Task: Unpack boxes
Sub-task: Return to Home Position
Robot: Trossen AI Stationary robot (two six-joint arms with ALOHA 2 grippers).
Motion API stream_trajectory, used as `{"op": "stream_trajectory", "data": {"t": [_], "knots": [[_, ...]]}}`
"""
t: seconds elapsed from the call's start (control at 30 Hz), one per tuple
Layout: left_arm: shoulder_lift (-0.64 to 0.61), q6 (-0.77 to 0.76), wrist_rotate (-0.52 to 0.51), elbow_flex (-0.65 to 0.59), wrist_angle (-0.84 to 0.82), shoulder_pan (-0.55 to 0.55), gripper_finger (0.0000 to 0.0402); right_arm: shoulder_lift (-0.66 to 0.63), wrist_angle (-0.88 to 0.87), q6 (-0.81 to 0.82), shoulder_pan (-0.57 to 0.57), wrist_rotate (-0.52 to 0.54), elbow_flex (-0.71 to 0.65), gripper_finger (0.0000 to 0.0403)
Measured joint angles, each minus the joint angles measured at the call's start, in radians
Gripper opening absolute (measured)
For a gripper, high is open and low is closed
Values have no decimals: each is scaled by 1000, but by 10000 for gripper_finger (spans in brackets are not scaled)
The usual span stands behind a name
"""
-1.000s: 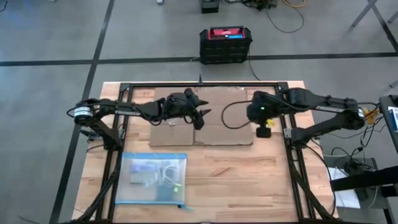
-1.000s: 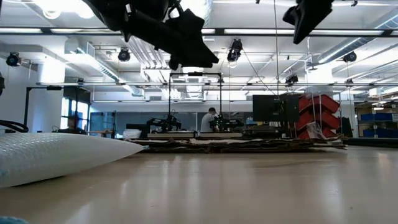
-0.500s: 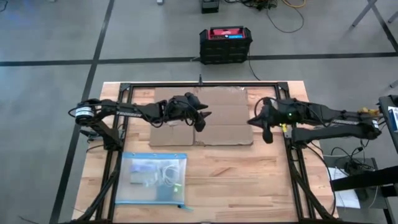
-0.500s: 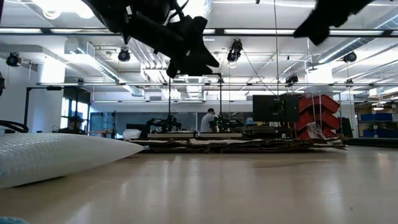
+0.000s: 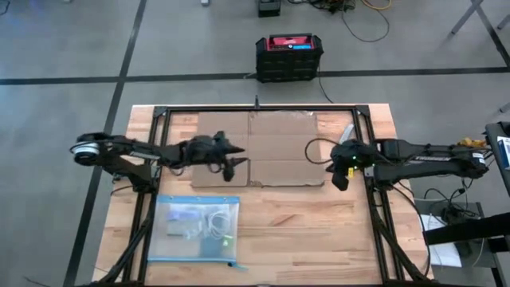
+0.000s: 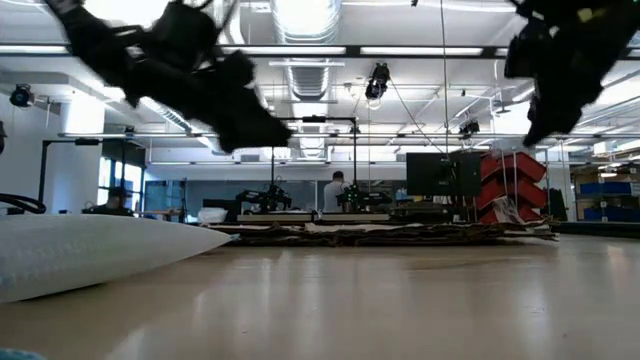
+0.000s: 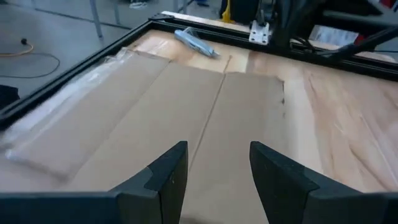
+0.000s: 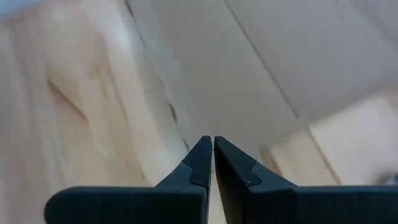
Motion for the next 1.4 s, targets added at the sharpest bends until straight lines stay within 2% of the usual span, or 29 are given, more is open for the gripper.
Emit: {"op": "stream_trajectory", "data": {"t": [0.13, 0.2, 0.33, 0.47, 0.6, 0.67, 0.83, 1.0, 1.13, 1.27, 1.37, 1.4], "knots": [[-125, 3, -45, -145, 96, 6, 157, 35, 42, 54, 0, 9, -53, 3], [-186, -2, -45, -201, 102, 6, 157, 43, 118, 48, 0, 11, -81, 3], [-321, -24, -24, -316, 141, 5, 156, 31, 347, -47, 15, -6, -135, 3], [-470, -53, -29, -449, 223, 5, 156, 4, 582, -196, 18, -95, -160, 3], [-618, -45, -65, -453, 62, 5, 156, -28, 720, -333, 18, -181, -163, 2], [-675, -23, -63, -454, 59, 3, 156, -47, 769, -375, 18, -225, -163, 3], [-815, -4, -64, -454, 59, 3, 156, -104, 742, -392, 15, -236, -170, 3], [-928, -20, -39, -454, -64, -18, 156, -141, 672, -346, 15, -236, -191, 2], [-999, -34, -29, -454, -121, -63, 156, -157, 670, -303, 15, -202, -250, 2], [-1069, 2, -32, -454, -98, -104, 156, -131, 684, -262, 15, -185, -320, 2], [-1123, -35, -35, -454, -120, -147, 156, -121, 731, -297, 15, -117, -379, 3], [-1139, -51, -37, -454, -134, -168, 156, -122, 797, -288, 15, -86, -400, 2]]}}
